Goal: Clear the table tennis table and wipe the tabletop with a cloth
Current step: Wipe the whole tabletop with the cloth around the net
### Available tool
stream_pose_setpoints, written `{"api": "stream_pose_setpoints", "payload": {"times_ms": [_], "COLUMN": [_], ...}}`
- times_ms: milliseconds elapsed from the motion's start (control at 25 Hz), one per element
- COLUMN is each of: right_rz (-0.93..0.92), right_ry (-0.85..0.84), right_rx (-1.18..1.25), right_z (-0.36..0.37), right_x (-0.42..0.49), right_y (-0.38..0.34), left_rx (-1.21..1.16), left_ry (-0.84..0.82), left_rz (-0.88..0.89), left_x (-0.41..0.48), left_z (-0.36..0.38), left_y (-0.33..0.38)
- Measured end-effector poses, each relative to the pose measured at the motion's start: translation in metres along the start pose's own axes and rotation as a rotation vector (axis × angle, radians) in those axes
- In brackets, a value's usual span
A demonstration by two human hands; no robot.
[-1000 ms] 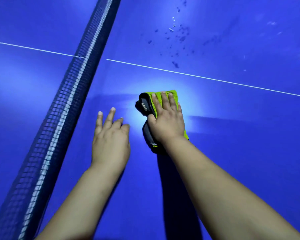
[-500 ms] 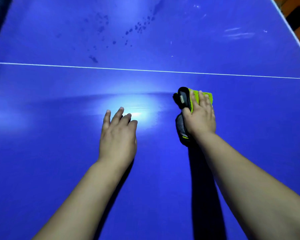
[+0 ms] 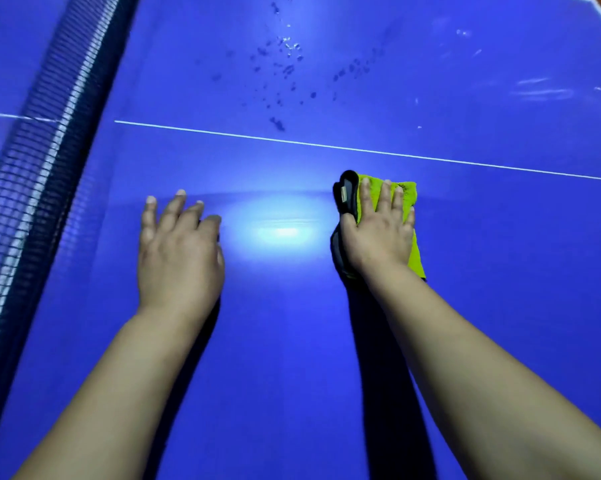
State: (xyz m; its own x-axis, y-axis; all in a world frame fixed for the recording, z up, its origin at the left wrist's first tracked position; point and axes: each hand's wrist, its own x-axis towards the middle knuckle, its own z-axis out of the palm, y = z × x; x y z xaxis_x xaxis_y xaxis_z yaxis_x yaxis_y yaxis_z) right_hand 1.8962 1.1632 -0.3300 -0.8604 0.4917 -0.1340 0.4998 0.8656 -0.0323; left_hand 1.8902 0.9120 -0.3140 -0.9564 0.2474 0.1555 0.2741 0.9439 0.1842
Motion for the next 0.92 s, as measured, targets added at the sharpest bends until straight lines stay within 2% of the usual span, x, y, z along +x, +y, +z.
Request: {"api": "stream_pose_setpoints", "payload": {"times_ms": [200, 360, 480, 720, 920], "right_rz": [-0.308, -0.532, -0.634, -0.680, -0.681], "right_ry": [-0.017, -0.041, -0.066, -0.086, -0.092], "right_rx": [-0.033, -0.029, -0.034, 0.002, 0.042], "right_z": [0.011, 0.019, 0.026, 0.022, 0.020], "right_x": [-0.036, -0.074, -0.091, -0.032, -0.007], "right_y": [-0.149, -0.256, -0.317, -0.355, -0.354], "left_rx": [0.152, 0.203, 0.203, 0.181, 0.161], "left_ry": [-0.019, -0.036, -0.007, 0.011, 0.037], "left_rz": [-0.218, -0.230, -0.225, -0.208, -0.233], "left_x": [-0.003, -0.013, -0.016, -0.016, -0.007], "left_z": [-0.040, -0.052, -0.055, -0.051, -0.043], "left_y": [-0.123, -0.177, -0.202, -0.201, -0.174]}}
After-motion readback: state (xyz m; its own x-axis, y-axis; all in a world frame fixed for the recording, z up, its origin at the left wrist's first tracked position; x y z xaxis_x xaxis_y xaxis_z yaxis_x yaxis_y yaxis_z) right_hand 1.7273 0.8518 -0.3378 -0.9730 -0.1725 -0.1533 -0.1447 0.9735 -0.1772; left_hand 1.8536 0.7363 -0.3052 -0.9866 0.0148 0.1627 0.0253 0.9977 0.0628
